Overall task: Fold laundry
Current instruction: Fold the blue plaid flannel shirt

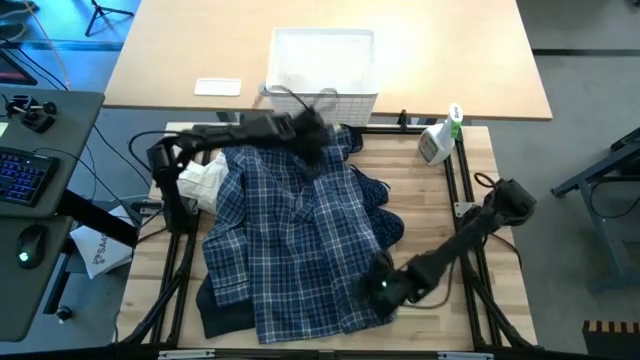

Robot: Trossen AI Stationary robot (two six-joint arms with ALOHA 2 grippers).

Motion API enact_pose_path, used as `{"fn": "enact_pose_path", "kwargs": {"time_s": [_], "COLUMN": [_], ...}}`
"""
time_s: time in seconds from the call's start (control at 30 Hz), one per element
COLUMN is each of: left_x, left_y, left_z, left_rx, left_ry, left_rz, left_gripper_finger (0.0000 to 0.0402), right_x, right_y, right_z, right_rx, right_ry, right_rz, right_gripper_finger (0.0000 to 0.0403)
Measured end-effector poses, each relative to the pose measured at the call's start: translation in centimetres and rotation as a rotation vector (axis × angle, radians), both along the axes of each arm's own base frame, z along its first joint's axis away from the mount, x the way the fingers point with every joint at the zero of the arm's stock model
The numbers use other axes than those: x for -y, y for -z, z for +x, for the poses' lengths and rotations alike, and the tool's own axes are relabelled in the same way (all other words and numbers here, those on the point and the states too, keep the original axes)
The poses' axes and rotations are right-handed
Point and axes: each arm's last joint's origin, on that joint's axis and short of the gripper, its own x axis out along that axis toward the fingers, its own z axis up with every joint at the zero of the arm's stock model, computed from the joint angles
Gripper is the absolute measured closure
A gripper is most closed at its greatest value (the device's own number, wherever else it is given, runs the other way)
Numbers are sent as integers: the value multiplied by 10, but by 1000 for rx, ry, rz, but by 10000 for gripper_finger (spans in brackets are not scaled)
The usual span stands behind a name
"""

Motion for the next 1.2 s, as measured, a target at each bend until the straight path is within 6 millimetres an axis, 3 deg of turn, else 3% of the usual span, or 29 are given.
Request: {"fn": "enact_pose_path", "kwargs": {"time_s": [0.2,0.37,0.53,0.63,0.77,0.9,1.1,1.2], "left_x": [17,12,4,9,22,34,51,66], "left_y": [45,77,87,61,4,-29,-40,-48], "left_z": [19,14,10,3,-11,-24,-37,-44], "left_rx": [-84,-251,-308,-279,-140,-34,-18,-33], "left_ry": [-63,-68,-77,-56,10,103,177,225], "left_rz": [155,96,71,79,161,138,-28,-39], "left_gripper_finger": [280,280,280,280,280,280,280,280], "right_x": [0,-29,-60,-71,-80,-76,-47,-32], "right_y": [24,41,43,36,9,-7,-13,-18], "right_z": [1,-24,-53,-64,-50,-33,-1,18], "right_rx": [70,-13,-75,-94,20,137,248,294], "right_ry": [-114,-121,-94,-81,-84,-99,-118,-247], "right_rz": [124,244,318,348,351,245,-4,-124], "right_gripper_finger": [265,265,265,265,265,265,247,217]}}
